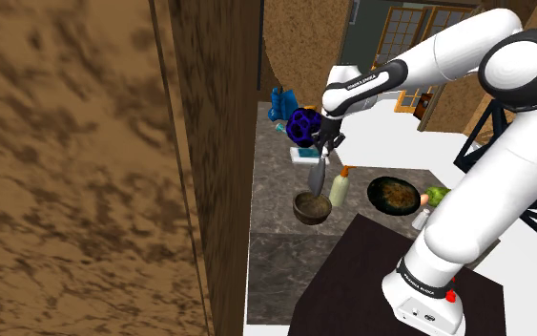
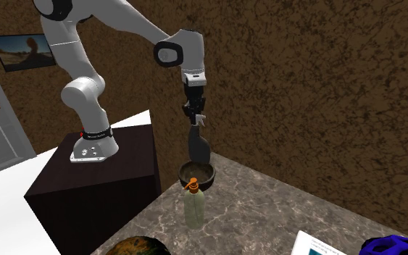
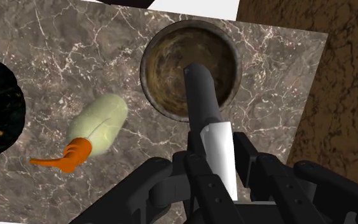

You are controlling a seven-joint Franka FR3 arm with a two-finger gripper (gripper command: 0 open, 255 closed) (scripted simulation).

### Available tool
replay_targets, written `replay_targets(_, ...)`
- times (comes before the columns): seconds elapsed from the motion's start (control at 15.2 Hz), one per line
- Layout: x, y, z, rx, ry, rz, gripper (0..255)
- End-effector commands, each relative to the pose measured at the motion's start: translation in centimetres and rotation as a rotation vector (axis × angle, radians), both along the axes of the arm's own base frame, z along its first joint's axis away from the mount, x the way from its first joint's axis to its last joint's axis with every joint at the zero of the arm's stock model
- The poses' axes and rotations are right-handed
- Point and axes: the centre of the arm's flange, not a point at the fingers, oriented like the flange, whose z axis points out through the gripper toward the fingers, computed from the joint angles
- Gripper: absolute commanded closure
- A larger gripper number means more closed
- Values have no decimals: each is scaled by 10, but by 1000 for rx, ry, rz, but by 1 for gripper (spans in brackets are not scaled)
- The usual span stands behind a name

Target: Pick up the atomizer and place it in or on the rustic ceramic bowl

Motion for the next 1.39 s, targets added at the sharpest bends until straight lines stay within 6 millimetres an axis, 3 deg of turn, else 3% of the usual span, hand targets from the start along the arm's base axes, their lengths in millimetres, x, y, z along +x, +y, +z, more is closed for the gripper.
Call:
replay_targets(0.0, 0, 0, -11, 0, -1, 0, 255)
replay_targets(0.59, 0, 0, -59, 0, -1, 0, 255)
replay_targets(1.12, 0, 0, -59, 0, -1, 0, 255)
replay_targets(1.19, 0, 0, -59, 0, -1, 0, 0)
replay_targets(1.32, 0, 0, -59, 0, -1, 0, 0)
